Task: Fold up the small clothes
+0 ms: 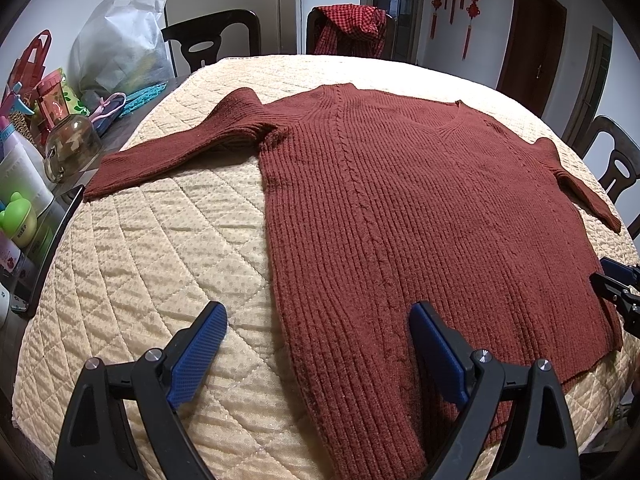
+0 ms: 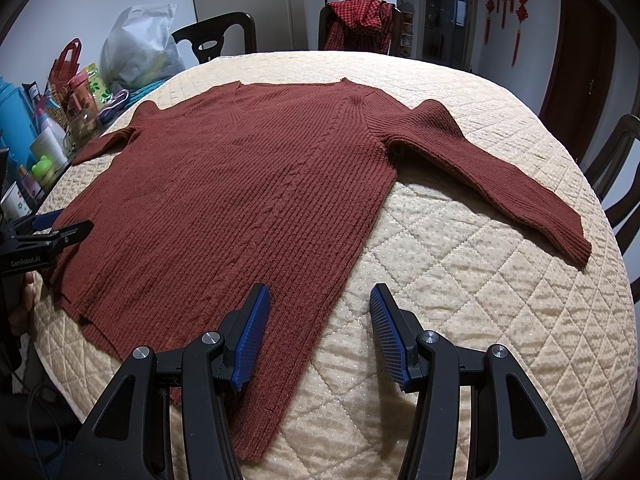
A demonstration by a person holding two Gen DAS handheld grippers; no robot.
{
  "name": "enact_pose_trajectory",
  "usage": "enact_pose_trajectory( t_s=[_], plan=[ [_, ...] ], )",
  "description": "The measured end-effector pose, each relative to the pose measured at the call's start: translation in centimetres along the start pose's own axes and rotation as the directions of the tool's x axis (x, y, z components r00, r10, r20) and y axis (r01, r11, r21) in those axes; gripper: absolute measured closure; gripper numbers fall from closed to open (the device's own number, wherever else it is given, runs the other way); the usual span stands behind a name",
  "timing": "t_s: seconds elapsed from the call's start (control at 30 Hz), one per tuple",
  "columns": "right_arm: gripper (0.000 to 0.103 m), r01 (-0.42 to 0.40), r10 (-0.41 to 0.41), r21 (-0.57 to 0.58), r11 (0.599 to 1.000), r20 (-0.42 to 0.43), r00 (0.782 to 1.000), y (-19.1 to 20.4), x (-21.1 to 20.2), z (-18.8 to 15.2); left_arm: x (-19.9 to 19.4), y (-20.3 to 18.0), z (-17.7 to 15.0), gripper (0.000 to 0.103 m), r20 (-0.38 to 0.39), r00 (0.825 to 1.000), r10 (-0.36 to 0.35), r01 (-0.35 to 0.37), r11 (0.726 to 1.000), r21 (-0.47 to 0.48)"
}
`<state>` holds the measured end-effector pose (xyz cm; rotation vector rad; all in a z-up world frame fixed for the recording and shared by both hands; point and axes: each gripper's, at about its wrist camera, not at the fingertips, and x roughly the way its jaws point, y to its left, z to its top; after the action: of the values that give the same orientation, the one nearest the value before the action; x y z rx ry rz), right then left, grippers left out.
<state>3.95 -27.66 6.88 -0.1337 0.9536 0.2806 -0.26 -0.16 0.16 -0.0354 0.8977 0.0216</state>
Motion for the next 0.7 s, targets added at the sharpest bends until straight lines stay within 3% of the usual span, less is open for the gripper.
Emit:
enact_pose_trajectory(
  t_s=[0.7],
  plan=[
    [0.05,0.002,-0.002,0.001,1.0,0.002,1.0,-0.09,-0.04,-0.07,0.03,0.38,0.19,0.008,-0.003,1.0,0.0,0.0,1.0,-0.002]
  ],
)
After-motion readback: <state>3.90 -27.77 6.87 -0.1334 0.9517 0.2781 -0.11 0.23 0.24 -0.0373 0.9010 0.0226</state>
